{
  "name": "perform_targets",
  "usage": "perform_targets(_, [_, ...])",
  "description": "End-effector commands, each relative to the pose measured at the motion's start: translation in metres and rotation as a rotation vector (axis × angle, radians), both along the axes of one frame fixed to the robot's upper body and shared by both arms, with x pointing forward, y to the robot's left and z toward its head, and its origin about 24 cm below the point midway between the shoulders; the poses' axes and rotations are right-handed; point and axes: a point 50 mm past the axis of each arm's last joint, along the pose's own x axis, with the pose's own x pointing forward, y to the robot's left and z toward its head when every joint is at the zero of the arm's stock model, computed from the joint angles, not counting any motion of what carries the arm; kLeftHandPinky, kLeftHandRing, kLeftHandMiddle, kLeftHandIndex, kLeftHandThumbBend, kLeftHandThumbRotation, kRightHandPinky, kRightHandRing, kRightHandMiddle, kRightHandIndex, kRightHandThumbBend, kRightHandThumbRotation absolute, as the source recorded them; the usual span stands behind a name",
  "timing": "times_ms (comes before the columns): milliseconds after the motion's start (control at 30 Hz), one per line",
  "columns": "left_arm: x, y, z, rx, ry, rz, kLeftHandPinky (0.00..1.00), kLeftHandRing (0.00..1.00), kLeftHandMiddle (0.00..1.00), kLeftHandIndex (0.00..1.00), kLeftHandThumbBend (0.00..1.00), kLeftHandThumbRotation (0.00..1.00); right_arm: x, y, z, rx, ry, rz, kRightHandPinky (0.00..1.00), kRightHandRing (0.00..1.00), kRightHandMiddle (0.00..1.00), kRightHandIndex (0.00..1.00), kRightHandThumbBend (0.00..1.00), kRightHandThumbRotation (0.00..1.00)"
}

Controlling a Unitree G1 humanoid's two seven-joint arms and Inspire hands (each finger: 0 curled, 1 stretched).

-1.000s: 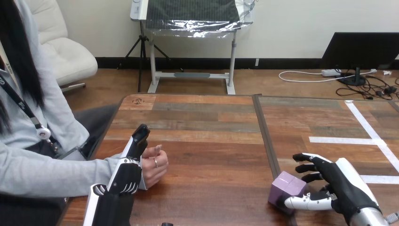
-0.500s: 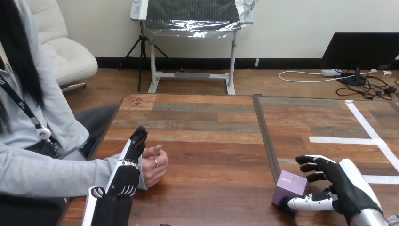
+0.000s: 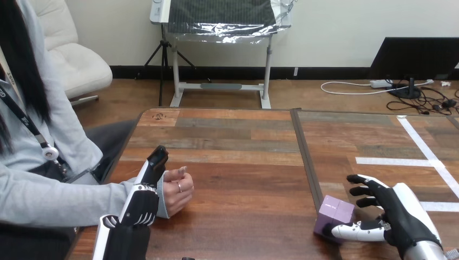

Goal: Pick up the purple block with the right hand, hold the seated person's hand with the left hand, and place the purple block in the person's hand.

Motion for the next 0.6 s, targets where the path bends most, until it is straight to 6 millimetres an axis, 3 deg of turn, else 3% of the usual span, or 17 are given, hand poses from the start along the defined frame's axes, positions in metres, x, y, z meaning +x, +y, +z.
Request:
perform_targets(0, [0.011, -0.002, 0.014, -0.008, -0.095, -0.009, 0.98, 0.97, 0.97, 0.93, 1.0, 0.61, -0.003, -0.006, -0.007, -0.019, -0.002, -0.066, 0.69, 0.76, 0.8, 0.83, 0.9, 0.03])
perform_targets(567, [0.011, -0.003, 0.015, -0.014, -0.094, -0.012, 0.97, 0.97, 0.97, 0.94, 1.0, 0.61, 0.003, -0.019, -0.017, -0.098, -0.032, -0.097, 0.49, 0.55, 0.58, 0.61, 0.87, 0.0])
